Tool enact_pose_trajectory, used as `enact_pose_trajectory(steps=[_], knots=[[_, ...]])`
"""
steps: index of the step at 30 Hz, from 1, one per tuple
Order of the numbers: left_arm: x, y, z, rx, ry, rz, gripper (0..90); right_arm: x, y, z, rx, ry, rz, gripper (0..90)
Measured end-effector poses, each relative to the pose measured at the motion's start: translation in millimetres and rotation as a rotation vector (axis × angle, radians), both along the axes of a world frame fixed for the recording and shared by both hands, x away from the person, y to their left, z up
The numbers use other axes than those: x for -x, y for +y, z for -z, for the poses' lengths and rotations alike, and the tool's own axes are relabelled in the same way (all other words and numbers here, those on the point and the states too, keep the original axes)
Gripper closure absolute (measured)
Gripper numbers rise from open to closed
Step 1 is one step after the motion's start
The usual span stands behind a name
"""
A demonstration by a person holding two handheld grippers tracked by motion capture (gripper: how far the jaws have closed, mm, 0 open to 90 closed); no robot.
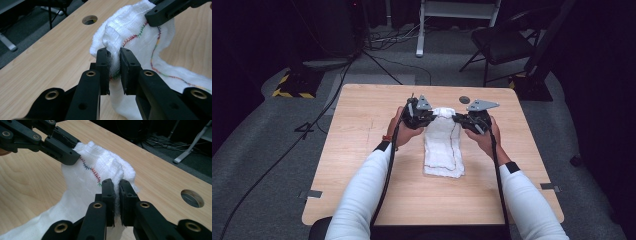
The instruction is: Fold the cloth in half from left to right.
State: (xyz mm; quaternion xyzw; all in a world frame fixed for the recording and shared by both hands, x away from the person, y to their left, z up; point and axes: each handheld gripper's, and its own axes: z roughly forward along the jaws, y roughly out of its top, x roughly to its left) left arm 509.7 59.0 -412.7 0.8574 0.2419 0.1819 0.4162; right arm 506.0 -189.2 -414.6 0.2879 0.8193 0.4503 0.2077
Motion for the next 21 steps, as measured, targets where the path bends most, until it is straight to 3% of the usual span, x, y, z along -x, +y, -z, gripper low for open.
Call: enact_pose_trajectory(steps=[8, 18, 21], knots=[[20.8, 4.5, 4.0, 0.002, 0.011, 0.071, 76.8, 21.2, -6.4, 3.6, 0.019, 0.013, -0.075, 84.5], [39.9, 11.0, 14.0, -0.033, 0.026, 0.128, 74.5, 42.0, -6.9, 11.5, 0.036, 0.029, -0.142, 84.5], [49.0, 14.1, 19.5, -0.024, 0.032, 0.137, 75.1, 49.0, -9.0, 16.4, 0.039, 0.042, -0.16, 84.5]])
